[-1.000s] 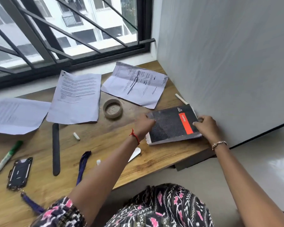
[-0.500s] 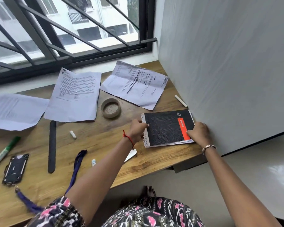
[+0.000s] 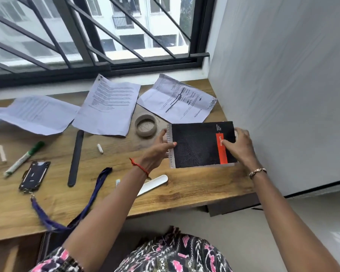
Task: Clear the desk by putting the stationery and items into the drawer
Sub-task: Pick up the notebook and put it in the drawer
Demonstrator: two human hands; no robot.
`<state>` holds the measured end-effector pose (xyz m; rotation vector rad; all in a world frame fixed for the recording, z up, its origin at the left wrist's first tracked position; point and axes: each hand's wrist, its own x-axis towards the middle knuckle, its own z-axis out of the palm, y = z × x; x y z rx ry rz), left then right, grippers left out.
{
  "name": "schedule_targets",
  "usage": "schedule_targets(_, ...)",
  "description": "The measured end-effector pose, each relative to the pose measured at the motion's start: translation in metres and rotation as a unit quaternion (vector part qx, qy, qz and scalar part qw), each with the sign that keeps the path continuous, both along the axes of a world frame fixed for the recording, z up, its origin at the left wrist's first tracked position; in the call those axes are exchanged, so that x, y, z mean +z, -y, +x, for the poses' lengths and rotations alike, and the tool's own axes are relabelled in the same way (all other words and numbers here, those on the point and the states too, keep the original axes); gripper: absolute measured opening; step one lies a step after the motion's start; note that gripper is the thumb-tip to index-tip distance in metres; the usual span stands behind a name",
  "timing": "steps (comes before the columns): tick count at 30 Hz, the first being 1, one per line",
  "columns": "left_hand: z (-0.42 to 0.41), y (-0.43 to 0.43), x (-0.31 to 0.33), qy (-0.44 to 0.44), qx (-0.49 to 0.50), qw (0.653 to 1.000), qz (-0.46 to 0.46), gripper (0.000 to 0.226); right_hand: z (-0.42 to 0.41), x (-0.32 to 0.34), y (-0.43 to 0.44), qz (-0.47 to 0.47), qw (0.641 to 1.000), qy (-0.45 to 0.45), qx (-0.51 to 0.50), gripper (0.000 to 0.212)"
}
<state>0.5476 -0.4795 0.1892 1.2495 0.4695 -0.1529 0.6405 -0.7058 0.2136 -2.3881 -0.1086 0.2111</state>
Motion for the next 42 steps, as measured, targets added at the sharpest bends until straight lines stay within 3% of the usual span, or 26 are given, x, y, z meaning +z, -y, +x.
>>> schedule_targets(3,-0.013,-0.021,0.004,0.028,0.023,0.999,0.008,0.068,0.008,0.014,-0.025,0.011,0.991,0.099,0.092,0.069)
schedule_targets(8,-0.052,-0.056,0.025,0.043,0.053,0.997,0.043,0.064,0.001,0.033,-0.085,-0.040,0.953,0.118,0.276,0.040)
schedule_targets(11,-0.084,-0.077,0.037,0.054,0.072,0.994,0.057,0.055,-0.014,0.041,-0.120,0.017,0.939,0.054,0.340,0.028)
schedule_targets(16,-0.147,-0.112,0.057,0.036,0.186,0.980,0.058,0.033,-0.053,0.042,-0.171,0.140,0.908,-0.078,0.388,0.009)
schedule_targets(19,-0.190,-0.132,0.061,0.046,0.240,0.969,0.037,0.028,-0.084,0.043,-0.200,0.217,0.884,-0.166,0.380,0.012)
schedule_targets(22,-0.233,-0.149,0.057,0.078,0.323,0.942,-0.054,0.027,-0.124,0.039,-0.225,0.292,0.856,-0.248,0.348,0.013)
schedule_targets(24,-0.264,-0.156,0.052,0.089,0.334,0.937,-0.054,0.023,-0.156,0.032,-0.244,0.323,0.844,-0.274,0.330,0.018)
schedule_targets(28,-0.327,-0.161,0.040,0.050,0.308,0.950,0.014,0.034,-0.229,0.018,-0.277,0.361,0.844,-0.295,0.265,0.016)
schedule_targets(34,-0.421,-0.177,0.031,0.021,0.318,0.944,0.086,0.053,-0.348,-0.002,-0.313,0.336,0.872,-0.279,0.223,0.016)
schedule_targets(42,-0.521,-0.189,0.006,-0.006,0.347,0.934,0.087,0.066,-0.466,-0.028,-0.322,0.172,0.915,-0.177,0.319,0.028)
